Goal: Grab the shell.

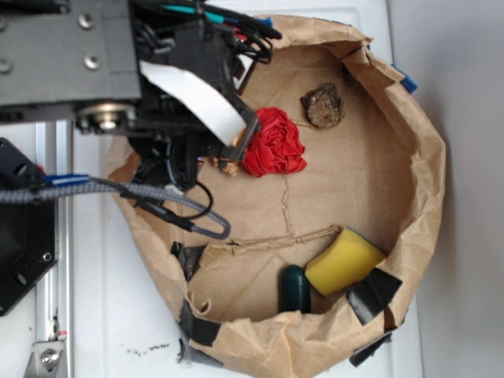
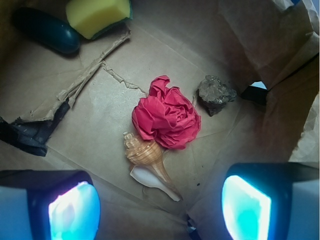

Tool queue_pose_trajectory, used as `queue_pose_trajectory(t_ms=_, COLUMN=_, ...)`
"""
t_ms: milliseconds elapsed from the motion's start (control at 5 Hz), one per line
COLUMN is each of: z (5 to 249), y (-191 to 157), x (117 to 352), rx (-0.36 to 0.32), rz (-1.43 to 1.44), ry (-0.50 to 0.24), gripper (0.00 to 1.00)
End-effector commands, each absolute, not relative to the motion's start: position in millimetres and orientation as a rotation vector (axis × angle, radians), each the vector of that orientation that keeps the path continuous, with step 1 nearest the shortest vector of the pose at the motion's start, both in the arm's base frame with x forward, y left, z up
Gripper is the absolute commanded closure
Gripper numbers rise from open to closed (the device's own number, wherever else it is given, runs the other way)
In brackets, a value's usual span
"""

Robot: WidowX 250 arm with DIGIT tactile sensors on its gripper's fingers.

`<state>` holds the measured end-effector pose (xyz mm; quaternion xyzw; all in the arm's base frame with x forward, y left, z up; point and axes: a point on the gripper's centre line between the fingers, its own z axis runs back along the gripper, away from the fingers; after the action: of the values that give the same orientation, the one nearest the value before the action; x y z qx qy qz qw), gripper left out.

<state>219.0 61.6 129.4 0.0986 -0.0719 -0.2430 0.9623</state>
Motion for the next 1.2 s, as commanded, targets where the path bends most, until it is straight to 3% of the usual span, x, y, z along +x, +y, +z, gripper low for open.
queue_pose_trajectory(t_ms=0, z=100, y=65, x=235, rx=0.208, rz=-0.553, ry=-0.122, gripper=0.0)
queue_pose_trajectory(t_ms=600, z=108, y=72, x=220, rx=0.054, rz=-0.609, ry=-0.13, gripper=0.0)
queue_pose_trajectory(t_ms=1000, z=107, y=75, x=226, rx=0.065, rz=-0.589, ry=-0.133, gripper=0.0)
